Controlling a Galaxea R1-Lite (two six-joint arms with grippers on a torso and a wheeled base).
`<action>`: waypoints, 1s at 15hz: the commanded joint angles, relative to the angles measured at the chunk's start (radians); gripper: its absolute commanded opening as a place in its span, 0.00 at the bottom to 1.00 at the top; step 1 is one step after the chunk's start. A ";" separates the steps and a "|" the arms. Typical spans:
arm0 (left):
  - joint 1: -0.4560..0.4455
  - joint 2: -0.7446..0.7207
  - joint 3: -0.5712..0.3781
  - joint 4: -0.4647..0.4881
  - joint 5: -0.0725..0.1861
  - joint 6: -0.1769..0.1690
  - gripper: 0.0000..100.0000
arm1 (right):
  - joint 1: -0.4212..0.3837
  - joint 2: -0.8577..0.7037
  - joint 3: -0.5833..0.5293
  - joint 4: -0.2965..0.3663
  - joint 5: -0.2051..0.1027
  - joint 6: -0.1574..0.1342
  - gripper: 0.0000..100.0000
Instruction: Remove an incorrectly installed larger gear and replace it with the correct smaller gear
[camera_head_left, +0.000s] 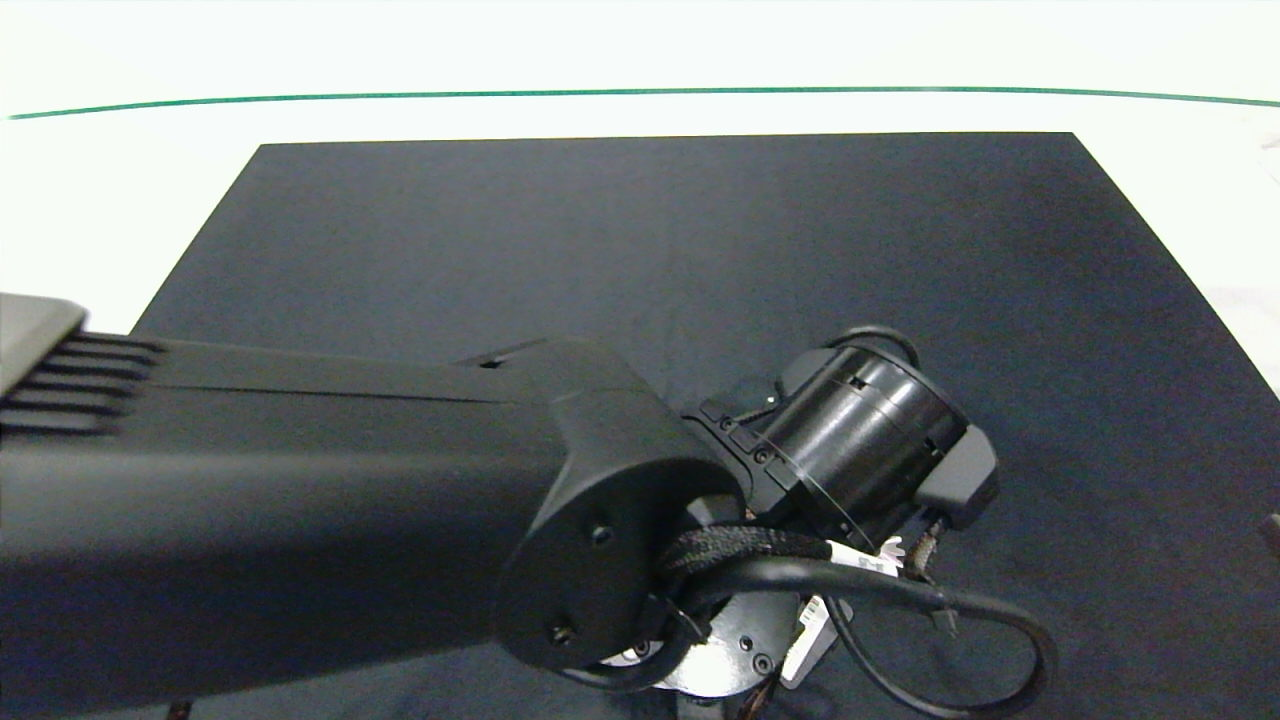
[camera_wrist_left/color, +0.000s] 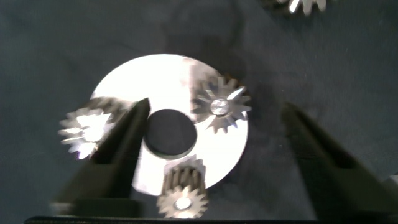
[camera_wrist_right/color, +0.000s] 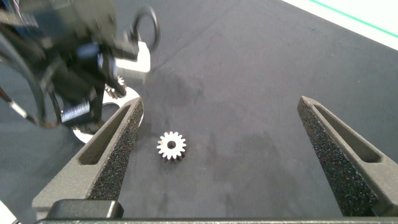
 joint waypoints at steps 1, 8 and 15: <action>0.089 -0.145 0.029 0.003 0.047 -0.018 1.00 | -0.004 -0.006 0.001 0.000 -0.005 -0.002 1.00; 0.434 -0.616 0.480 -0.331 0.105 -0.016 1.00 | -0.297 -0.148 0.001 0.061 -0.149 0.000 1.00; 0.733 -1.069 1.048 -0.756 0.113 0.053 1.00 | -0.710 -0.446 0.195 0.083 -0.175 0.067 1.00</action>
